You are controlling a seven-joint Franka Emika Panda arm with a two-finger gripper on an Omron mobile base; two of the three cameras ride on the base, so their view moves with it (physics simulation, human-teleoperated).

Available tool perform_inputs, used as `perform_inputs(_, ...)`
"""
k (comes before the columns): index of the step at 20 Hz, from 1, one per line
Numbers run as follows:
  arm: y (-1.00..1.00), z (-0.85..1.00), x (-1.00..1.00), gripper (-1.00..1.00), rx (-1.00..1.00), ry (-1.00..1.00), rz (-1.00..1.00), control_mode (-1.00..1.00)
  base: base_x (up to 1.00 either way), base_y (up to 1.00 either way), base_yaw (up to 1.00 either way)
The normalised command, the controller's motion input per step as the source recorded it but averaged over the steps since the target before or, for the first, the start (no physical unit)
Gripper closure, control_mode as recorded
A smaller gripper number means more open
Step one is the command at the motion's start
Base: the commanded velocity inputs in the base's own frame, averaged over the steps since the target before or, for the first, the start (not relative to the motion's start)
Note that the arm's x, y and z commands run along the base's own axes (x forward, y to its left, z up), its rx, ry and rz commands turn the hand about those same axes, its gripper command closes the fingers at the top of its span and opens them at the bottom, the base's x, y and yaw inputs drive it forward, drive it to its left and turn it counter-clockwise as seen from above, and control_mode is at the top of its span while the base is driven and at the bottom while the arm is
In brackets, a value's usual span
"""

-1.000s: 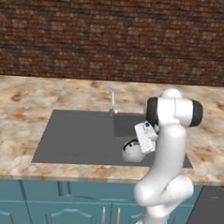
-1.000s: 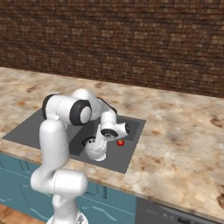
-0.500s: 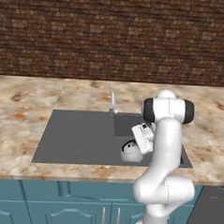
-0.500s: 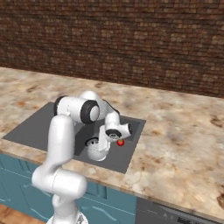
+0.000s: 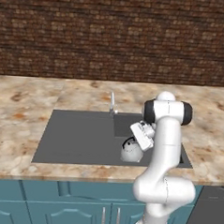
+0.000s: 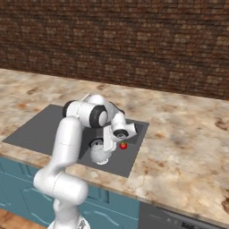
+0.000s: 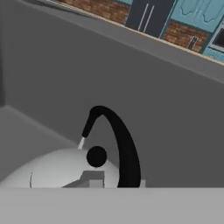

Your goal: Open the cabinet, pick the kettle from the cabinet, and place it in the sink.

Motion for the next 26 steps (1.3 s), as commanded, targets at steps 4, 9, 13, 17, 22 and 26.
perform_inputs(4,-0.2,-0.43,-0.09,-1.0,-0.1,-0.02,0.06,-1.0,0.0,0.0,0.0)
perform_inputs(9,-0.29,-0.34,-0.23,-1.0,-0.05,-0.09,0.01,-1.0,0.0,0.0,0.0)
perform_inputs(13,-0.1,-0.1,0.0,-1.0,-0.08,-0.11,0.0,-1.0,0.0,0.0,0.0)
perform_inputs(17,-0.07,0.15,-0.01,-1.0,-0.08,-0.03,-0.03,-1.0,0.0,0.0,0.0)
perform_inputs(22,-0.05,0.35,-0.07,-1.0,-0.08,0.0,-0.06,-1.0,0.0,0.0,0.0)
perform_inputs(26,0.0,0.38,-0.18,-1.0,-0.12,0.0,-0.07,-1.0,0.0,0.0,0.0)
